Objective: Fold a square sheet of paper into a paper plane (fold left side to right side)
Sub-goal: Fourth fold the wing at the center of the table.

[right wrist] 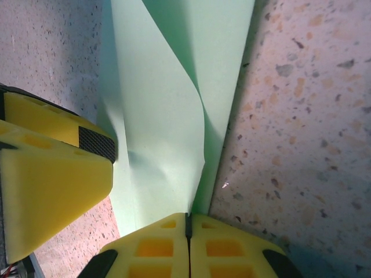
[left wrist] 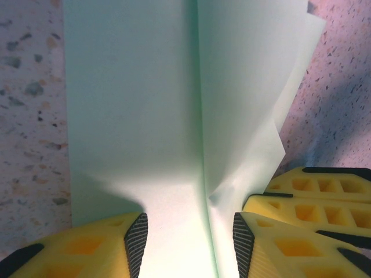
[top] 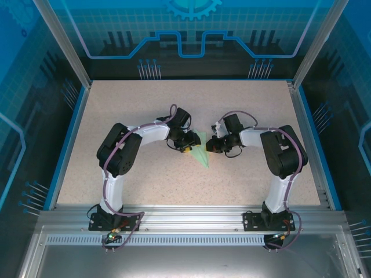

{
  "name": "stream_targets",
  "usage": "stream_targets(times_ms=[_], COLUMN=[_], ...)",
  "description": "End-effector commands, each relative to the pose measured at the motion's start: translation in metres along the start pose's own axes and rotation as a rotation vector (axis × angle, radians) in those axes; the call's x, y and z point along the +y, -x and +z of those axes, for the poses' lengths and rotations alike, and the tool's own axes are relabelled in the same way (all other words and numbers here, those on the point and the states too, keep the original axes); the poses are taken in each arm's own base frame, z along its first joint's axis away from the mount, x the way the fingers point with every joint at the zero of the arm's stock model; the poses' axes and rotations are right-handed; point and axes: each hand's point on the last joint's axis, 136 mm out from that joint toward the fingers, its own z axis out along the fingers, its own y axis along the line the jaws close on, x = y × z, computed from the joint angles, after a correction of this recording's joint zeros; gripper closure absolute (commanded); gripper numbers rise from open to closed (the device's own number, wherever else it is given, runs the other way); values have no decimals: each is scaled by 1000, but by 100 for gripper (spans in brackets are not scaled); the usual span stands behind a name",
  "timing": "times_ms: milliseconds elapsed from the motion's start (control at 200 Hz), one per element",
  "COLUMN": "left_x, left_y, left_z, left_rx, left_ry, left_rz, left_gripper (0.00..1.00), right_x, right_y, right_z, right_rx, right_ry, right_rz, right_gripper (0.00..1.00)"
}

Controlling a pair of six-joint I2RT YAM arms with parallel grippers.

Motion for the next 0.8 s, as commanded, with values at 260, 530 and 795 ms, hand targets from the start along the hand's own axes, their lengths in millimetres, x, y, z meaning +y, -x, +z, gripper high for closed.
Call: stream_targets(times_ms=[260,530,795], left_x=[-16,-33,-34], left_y=[-3,1,8], left_z=[-39,-23,-3], left_rx=[-39,10,42], left_ry=[27,-15,-18], left_rz=[68,92,86], left_gripper=[58,67,67], right_x=[-27,-26,-26], right_y=[-17,-16,-17], right_z=[5,5,4], right_rx=[59,56,62], right_ry=[-98,-94,-102], right_rz=[50,48,41], right_gripper=[95,95,95])
